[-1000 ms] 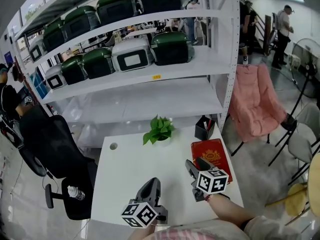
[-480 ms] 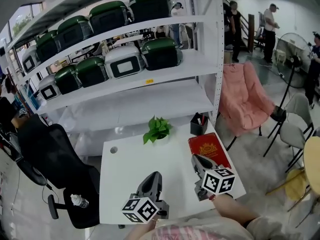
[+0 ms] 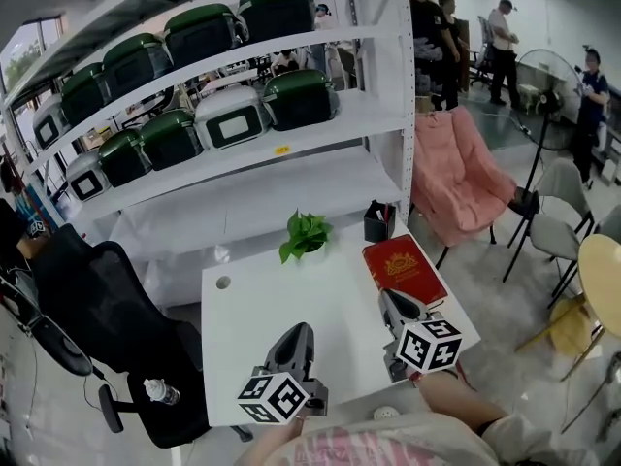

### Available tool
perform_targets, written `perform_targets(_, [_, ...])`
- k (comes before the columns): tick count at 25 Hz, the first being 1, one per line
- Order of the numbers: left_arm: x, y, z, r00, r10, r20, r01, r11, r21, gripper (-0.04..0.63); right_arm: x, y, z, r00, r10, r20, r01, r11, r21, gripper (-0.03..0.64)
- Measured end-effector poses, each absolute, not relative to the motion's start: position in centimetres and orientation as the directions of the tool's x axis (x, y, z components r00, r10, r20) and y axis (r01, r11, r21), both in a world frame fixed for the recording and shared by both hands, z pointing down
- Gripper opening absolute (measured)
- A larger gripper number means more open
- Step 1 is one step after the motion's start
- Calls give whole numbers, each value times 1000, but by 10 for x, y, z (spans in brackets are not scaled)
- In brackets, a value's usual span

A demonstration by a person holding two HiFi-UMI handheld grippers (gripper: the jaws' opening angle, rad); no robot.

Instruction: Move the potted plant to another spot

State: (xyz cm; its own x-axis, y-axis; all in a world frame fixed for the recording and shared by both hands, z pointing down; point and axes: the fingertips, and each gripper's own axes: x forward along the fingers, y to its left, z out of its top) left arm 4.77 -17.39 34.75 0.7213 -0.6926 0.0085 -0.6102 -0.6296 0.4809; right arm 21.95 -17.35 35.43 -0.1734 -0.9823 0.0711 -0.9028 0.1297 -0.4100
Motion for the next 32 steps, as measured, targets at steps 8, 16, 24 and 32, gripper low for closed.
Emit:
perform_targets(8, [29, -157, 357, 728, -685, 32, -614, -629, 477, 25, 199, -143, 387, -160, -973, 167, -924, 89, -371, 11])
perform_targets(16, [17, -149, 359, 723, -691, 25, -615, -626, 480, 25, 185, -133, 390, -170, -967, 191, -940, 102, -325, 11])
perform_targets(24, [6, -145, 358, 713, -700, 22, -623, -620, 477, 25, 179, -128, 386, -171, -967, 190, -948, 108, -300, 11])
perform_targets(32, [-5, -147, 361, 697, -716, 25, -635, -602, 484, 25, 173, -129, 387, -176, -963, 204, -949, 111, -296, 11])
